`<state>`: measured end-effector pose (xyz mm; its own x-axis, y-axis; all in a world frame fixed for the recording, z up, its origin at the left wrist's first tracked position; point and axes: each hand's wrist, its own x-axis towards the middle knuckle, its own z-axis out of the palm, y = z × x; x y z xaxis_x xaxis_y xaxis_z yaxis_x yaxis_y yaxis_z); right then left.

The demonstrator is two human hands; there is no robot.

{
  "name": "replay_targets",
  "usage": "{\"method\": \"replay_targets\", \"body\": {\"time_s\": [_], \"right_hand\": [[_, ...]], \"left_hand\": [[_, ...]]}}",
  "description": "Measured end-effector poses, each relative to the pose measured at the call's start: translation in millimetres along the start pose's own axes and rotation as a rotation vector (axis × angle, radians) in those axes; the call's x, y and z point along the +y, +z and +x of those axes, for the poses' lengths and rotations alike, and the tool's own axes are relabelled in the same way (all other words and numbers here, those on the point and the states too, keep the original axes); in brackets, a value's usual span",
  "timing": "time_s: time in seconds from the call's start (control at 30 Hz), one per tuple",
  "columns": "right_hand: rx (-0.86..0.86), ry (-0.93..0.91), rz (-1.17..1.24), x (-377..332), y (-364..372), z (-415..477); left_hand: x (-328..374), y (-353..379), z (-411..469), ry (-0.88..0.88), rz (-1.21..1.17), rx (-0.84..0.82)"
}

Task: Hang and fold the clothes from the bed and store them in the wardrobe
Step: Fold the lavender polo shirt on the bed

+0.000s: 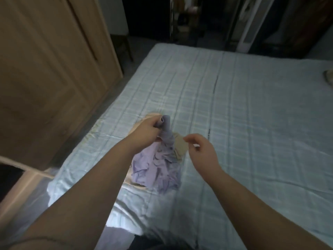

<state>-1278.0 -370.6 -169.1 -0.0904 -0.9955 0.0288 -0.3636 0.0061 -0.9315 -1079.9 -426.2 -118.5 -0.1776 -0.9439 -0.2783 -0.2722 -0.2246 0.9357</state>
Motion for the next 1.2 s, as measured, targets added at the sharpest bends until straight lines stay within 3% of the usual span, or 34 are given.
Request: {"method": "replay_targets", "body": {"time_s": [0.17, 0.33, 0.5, 0.63, 0.83, 1.07, 1.2], "right_hand": [[0.019, -0.112, 0.035, -45, -59, -11], [0.014, -0.259, 0.063, -96, -99, -13], [0.067, -0.288, 0.062, -144, -146, -9], [0.095, -0.252, -0.004, -167, -182, -3], [-0.395, -0.142, -0.106, -159, -198, -23], [-0.388, -0.147, -0.116, -127, -196, -38], [-0.292, -0.122, -0.155, -125, -197, -40]], "left_hand": [[87, 18, -44, 0.098, 0.295, -0.094], [172, 17, -77, 0.2, 0.514, -0.048], [246, 23, -102, 0.298, 0.652, 0.016], [284, 30, -117, 0.393, 0.639, 0.088], [310, 59, -129, 0.576, 0.604, 0.241], [330, 67, -141, 0.75, 0.543, 0.236], [334, 67, -149, 0.766, 0.542, 0.232]]}}
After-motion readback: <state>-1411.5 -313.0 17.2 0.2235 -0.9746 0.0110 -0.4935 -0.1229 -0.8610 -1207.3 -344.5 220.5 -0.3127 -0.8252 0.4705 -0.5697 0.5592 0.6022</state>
